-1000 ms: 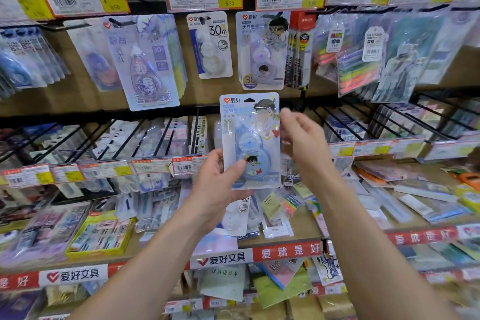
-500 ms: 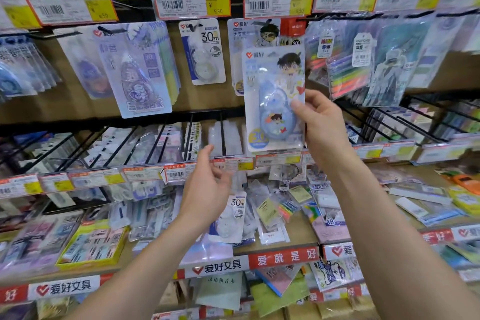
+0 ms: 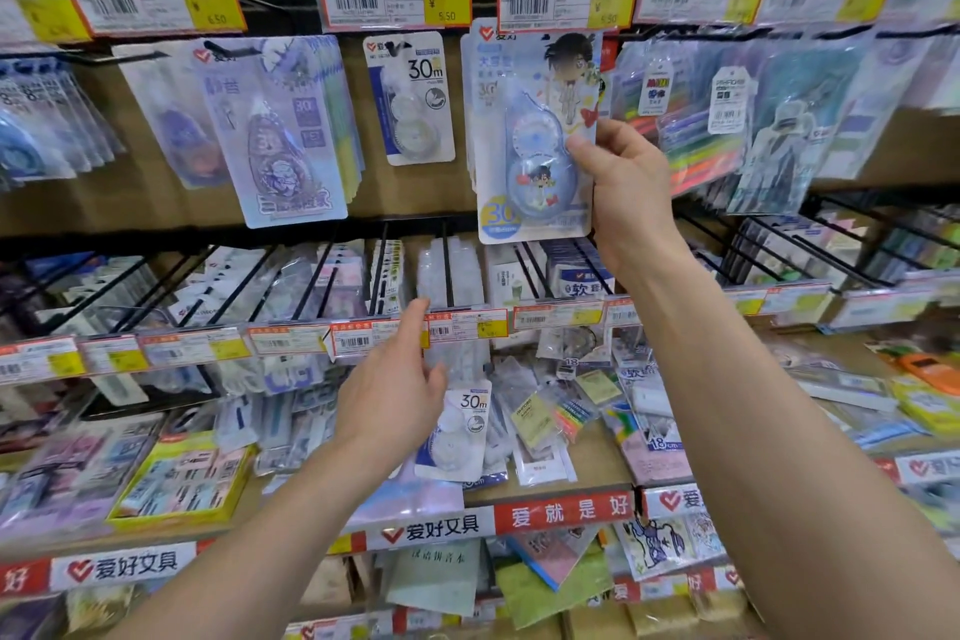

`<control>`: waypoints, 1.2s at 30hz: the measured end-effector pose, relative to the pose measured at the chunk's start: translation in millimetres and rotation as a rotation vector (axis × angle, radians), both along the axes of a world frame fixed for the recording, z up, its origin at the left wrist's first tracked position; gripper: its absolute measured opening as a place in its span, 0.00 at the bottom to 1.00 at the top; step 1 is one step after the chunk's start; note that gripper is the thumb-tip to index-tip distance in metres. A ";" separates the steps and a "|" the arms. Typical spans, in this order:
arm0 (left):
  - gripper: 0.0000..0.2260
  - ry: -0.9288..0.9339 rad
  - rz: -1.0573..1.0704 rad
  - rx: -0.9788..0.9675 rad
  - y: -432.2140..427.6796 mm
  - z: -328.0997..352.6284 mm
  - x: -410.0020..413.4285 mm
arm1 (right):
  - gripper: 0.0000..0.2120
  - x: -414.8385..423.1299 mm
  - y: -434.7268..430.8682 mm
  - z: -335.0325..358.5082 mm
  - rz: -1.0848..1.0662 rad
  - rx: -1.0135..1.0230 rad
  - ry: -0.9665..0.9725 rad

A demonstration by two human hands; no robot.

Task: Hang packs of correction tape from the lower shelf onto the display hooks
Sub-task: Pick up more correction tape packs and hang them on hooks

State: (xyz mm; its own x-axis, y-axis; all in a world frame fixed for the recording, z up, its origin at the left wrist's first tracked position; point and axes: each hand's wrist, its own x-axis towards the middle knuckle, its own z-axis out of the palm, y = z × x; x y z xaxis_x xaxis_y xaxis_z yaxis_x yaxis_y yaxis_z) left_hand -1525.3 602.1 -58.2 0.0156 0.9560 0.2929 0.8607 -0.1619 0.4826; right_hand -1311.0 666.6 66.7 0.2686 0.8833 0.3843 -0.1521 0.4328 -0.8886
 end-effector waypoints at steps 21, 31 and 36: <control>0.23 0.121 0.048 0.213 8.0 -2.7 -4.1 | 0.06 4.5 -6.4 0.9 -0.119 -0.003 -0.035; 0.25 0.161 0.050 0.233 6.8 -6.5 -2.9 | 0.01 4.9 19.8 -2.6 -0.179 -0.059 -0.113; 0.26 0.140 0.042 0.247 0.8 -7.4 -0.8 | 0.04 -1.3 54.8 2.7 -0.215 -0.122 -0.200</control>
